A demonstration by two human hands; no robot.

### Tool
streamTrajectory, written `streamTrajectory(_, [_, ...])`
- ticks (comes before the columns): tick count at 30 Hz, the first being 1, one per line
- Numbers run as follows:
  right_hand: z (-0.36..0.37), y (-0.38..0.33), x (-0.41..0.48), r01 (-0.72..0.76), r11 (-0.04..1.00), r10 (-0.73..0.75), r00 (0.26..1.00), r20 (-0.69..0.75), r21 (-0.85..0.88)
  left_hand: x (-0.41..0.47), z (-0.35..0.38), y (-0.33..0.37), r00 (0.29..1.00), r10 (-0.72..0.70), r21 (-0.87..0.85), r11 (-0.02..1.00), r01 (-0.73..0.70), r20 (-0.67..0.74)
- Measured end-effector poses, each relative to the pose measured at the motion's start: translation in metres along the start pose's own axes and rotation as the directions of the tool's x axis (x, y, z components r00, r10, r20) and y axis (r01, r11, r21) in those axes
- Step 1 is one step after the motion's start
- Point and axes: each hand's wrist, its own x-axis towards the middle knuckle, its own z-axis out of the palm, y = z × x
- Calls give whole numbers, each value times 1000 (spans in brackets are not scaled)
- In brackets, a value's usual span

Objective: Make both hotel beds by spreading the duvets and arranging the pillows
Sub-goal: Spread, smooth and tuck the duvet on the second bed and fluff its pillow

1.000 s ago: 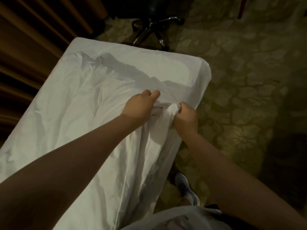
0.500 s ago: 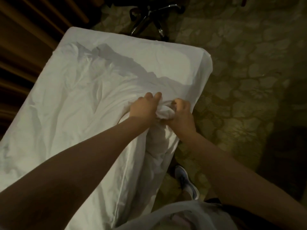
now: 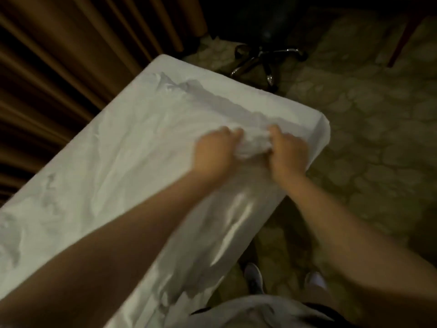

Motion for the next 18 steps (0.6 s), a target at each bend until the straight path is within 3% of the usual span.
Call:
streamTrajectory(1, [-10,43,-11,-235,972,237,966,100,-29,-1,21,33,984,61,14,998,-64,167])
streamTrajectory(2, [-19,82,-26,-367,923,382,906,183,-112,-2,39,61,952,94,0,995,-99,292])
streamTrajectory(3, [-24,111,-37,-360,912,401,886,233,-197,-1,52,80,928,94,0,995,-101,361])
streamTrajectory(5, [-25,140,-49,-231,903,340,900,274,-362,-3,61,89,922,50,36,997,-69,385])
streamTrajectory(8, [-31,139,-45,-37,869,206,934,291,-494,-10,58,79,953,-10,136,990,-33,304])
streamTrajectory(13, [-68,101,-19,196,849,-15,937,348,-490,-8,46,98,957,-99,138,988,63,271])
streamTrajectory(18, [-130,52,21,255,833,-116,948,297,-491,21,-6,131,981,-175,-53,982,180,85])
